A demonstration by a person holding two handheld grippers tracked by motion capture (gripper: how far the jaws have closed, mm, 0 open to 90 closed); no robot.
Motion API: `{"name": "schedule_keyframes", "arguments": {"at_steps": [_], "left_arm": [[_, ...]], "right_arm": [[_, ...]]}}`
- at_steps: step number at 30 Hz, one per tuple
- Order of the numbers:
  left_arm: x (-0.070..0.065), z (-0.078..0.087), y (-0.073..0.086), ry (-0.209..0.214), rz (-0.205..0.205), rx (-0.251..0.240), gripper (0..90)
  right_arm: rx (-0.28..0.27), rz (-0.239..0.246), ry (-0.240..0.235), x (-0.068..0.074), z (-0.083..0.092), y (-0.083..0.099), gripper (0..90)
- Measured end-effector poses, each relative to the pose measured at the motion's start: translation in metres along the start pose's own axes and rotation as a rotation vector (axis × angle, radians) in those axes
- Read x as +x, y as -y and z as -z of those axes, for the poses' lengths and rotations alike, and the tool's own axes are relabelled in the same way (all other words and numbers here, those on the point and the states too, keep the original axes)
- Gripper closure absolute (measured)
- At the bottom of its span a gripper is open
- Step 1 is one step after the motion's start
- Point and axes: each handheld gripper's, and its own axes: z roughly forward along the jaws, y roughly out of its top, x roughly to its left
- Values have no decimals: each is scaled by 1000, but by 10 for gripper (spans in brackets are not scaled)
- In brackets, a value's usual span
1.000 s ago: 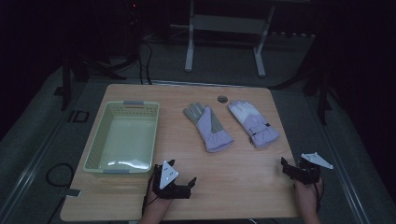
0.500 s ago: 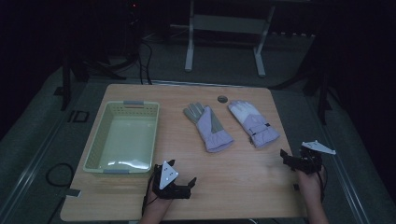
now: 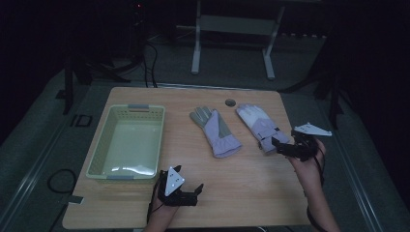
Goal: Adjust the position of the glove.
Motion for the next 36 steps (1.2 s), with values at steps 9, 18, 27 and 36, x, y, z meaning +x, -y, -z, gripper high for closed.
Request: {"name": "schedule_keyframes", "arguments": {"at_steps": [9,18,27,36], "left_arm": [[0,0,0,2,1,-1,5],[0,0,0,6,-2,-1,5],[0,1,0,13,1,-3,5],[1,1,0,14,3,-5,5]], "right_arm": [[-5,42,-114,42,-29,-33,120],[29,72,-161,70,-59,-49,143],[79,102,-181,93,-95,-59,193],[131,112,-186,109,-127,-62,241]]}}
